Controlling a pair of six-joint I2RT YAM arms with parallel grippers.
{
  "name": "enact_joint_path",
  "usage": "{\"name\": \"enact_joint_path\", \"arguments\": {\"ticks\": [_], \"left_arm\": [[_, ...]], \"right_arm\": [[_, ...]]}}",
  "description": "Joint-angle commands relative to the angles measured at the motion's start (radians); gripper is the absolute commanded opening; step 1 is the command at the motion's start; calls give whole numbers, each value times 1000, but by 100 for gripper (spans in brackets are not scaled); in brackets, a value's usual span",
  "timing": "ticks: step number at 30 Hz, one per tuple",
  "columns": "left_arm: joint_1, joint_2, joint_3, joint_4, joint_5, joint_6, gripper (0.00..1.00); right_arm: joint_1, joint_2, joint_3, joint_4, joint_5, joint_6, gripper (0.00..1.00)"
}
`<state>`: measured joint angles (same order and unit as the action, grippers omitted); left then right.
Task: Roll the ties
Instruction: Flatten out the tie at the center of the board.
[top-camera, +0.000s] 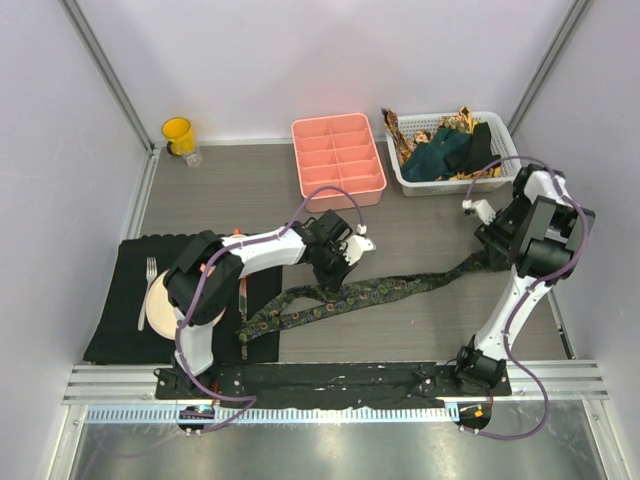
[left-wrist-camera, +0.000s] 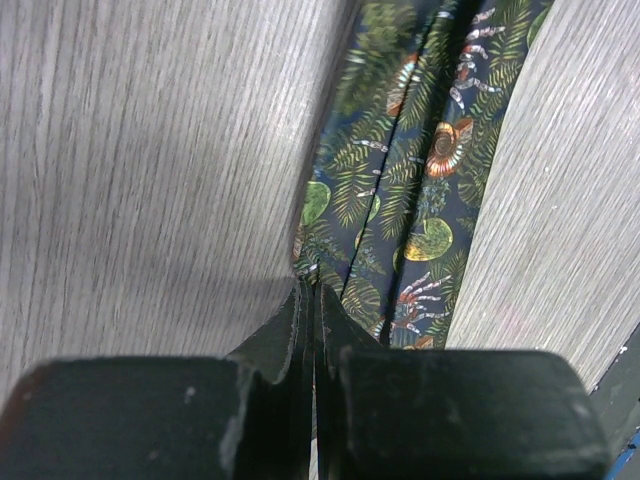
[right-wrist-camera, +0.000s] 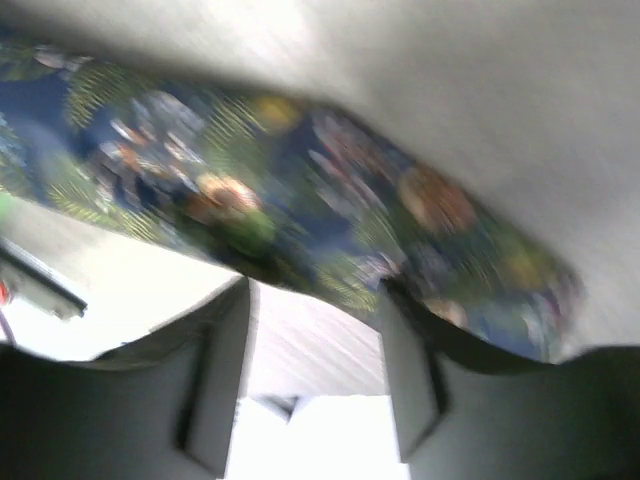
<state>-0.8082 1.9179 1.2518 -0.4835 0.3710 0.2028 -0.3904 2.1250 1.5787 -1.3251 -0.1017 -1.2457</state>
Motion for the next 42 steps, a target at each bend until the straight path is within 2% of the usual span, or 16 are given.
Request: {"name": "enact_joint_path", "arguments": {"ticks": [1, 2, 3, 7, 15, 23, 25, 28, 29, 31, 32, 34, 35, 36, 38, 42], "left_arm": [[10, 52, -8, -116, -20, 35, 1], [10, 55, -6, -119, -14, 37, 1], [12, 59, 1, -121, -12, 37, 1], [18, 76, 14, -136, -4, 40, 1], [20, 63, 6, -141, 31, 41, 1], [27, 49, 35, -167, 83, 85, 8], [41, 27, 40, -147, 104, 90, 15], [72, -23, 34, -115, 146, 95, 25], [90, -37, 34, -101, 170, 99, 28], [106, -85, 34, -89, 204, 115, 38], [113, -101, 37, -75, 210, 133, 41], [113, -144, 41, -63, 223, 168, 50], [113, -157, 46, -34, 227, 182, 53], [112, -171, 44, -3, 223, 188, 67], [89, -198, 41, 96, 217, 199, 81], [-11, -178, 43, 302, 137, 273, 86]], "right_arm": [[-74, -68, 159, -181, -190, 26, 62], [-97, -106, 165, -177, -216, 3, 74], [-140, -126, 152, -149, -268, -10, 79], [-243, -261, 14, -34, -334, -174, 89], [-262, -370, -245, 203, -424, -510, 94], [-220, -307, -333, 320, -395, -656, 93], [-209, -287, -355, 366, -394, -625, 90], [-186, -261, -358, 383, -377, -595, 71], [-171, -258, -361, 376, -372, -587, 54], [-162, -255, -367, 356, -354, -583, 35], [-157, -261, -373, 333, -354, -583, 17], [-157, -270, -378, 301, -351, -580, 1], [-157, -283, -378, 250, -349, -574, 1], [-156, -293, -378, 222, -345, -571, 1], [-160, -316, -376, 143, -345, -552, 1], [-168, -373, -345, -11, -374, -511, 1]]}}
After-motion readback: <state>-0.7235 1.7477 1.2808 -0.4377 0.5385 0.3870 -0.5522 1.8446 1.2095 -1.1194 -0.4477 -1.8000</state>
